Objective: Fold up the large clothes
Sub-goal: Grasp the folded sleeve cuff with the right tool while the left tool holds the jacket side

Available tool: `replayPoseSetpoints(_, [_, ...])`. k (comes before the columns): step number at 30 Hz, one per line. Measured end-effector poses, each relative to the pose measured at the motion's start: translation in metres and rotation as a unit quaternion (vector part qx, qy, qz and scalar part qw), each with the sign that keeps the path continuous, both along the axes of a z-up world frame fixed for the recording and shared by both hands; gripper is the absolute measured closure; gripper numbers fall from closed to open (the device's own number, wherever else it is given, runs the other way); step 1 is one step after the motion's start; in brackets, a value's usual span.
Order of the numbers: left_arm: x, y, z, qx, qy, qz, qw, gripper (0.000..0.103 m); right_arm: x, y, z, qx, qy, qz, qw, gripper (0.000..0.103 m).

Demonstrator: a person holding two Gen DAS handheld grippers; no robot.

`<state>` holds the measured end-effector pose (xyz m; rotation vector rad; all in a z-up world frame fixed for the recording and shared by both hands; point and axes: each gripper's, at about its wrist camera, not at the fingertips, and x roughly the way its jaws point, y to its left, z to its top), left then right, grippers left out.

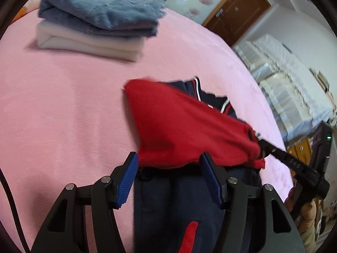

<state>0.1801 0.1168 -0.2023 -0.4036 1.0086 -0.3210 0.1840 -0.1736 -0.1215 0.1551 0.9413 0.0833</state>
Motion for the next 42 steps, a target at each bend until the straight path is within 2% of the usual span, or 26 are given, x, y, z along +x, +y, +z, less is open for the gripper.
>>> replayPoseSetpoints(2, [0.001, -0.006, -0.001, 0.012, 0.003, -0.015, 0.9998, 0.043, 0.001, -0.006, -0.017, -0.007, 0.032, -0.007, 0.999, 0.091])
replayPoseSetpoints(4, [-0.001, -0.009, 0.003, 0.017, 0.003, -0.037, 0.9992, 0.043, -0.001, -0.014, -0.024, 0.001, 0.044, -0.014, 0.999, 0.089])
replayPoseSetpoints(8, [-0.007, 0.0, 0.016, -0.011, 0.001, -0.073, 0.9973, 0.042, -0.005, -0.029, -0.015, 0.039, 0.034, -0.013, 0.999, 0.077])
replayPoseSetpoints(10, [-0.008, 0.01, 0.023, -0.025, -0.005, -0.072, 0.9971, 0.036, -0.005, -0.036, -0.01, 0.051, 0.026, -0.011, 0.998, 0.067])
replayPoseSetpoints(11, [-0.006, 0.016, 0.026, -0.032, -0.009, -0.063, 0.9975, 0.034, -0.004, -0.039, -0.007, 0.055, 0.023, -0.012, 0.998, 0.065])
replayPoseSetpoints(16, [0.019, 0.039, 0.015, -0.059, 0.021, -0.02, 0.9979, 0.034, 0.012, -0.044, -0.013, 0.072, 0.031, -0.013, 0.997, 0.063])
replayPoseSetpoints(20, [0.046, 0.041, -0.007, -0.052, 0.054, -0.008, 0.9971, 0.034, 0.03, -0.042, -0.031, 0.095, 0.06, -0.004, 0.994, 0.063])
replayPoseSetpoints(23, [0.06, 0.038, -0.022, -0.049, 0.072, -0.01, 0.9962, 0.035, 0.032, -0.033, -0.038, 0.081, 0.061, 0.006, 0.995, 0.063])
replayPoseSetpoints(24, [0.063, 0.037, -0.026, -0.049, 0.075, -0.01, 0.996, 0.039, 0.032, -0.031, -0.038, 0.077, 0.058, 0.011, 0.995, 0.069])
replayPoseSetpoints(25, [0.066, 0.036, -0.027, -0.048, 0.073, -0.008, 0.9961, 0.045, 0.03, -0.03, -0.037, 0.073, 0.052, 0.016, 0.996, 0.086])
replayPoseSetpoints(26, [0.069, 0.035, -0.028, -0.045, 0.071, -0.006, 0.9965, 0.061, 0.028, -0.029, -0.035, 0.073, 0.045, 0.025, 0.996, 0.086])
replayPoseSetpoints(27, [0.072, 0.035, -0.028, -0.046, 0.07, -0.006, 0.9965, 0.083, 0.024, -0.029, -0.03, 0.067, 0.032, 0.023, 0.997, 0.087])
replayPoseSetpoints(28, [0.075, 0.034, -0.027, -0.052, 0.069, -0.009, 0.9962, 0.092, 0.021, -0.03, -0.025, 0.058, 0.017, 0.017, 0.998, 0.088])
replayPoseSetpoints(30, [0.078, 0.033, -0.02, -0.051, 0.05, -0.005, 0.9974, 0.094, 0.011, -0.033, -0.008, 0.032, -0.031, 0.002, 0.999, 0.088])
replayPoseSetpoints(32, [0.081, 0.027, -0.014, -0.023, 0.028, -0.007, 0.9993, 0.097, 0.007, -0.042, -0.004, 0.02, -0.051, -0.02, 0.998, 0.088])
replayPoseSetpoints(36, [0.09, 0.009, -0.024, 0.04, 0.03, -0.019, 0.9986, 0.1, 0.022, -0.054, -0.036, 0.017, 0.003, -0.042, 0.999, 0.088])
replayPoseSetpoints(38, [0.091, 0.004, -0.028, 0.061, 0.028, -0.025, 0.9974, 0.101, 0.025, -0.054, -0.042, 0.017, 0.01, -0.043, 0.999, 0.084])
replayPoseSetpoints(42, [0.09, 0.006, -0.024, 0.067, 0.028, -0.023, 0.9971, 0.099, 0.025, -0.057, -0.036, 0.034, 0.021, -0.053, 0.998, 0.069])
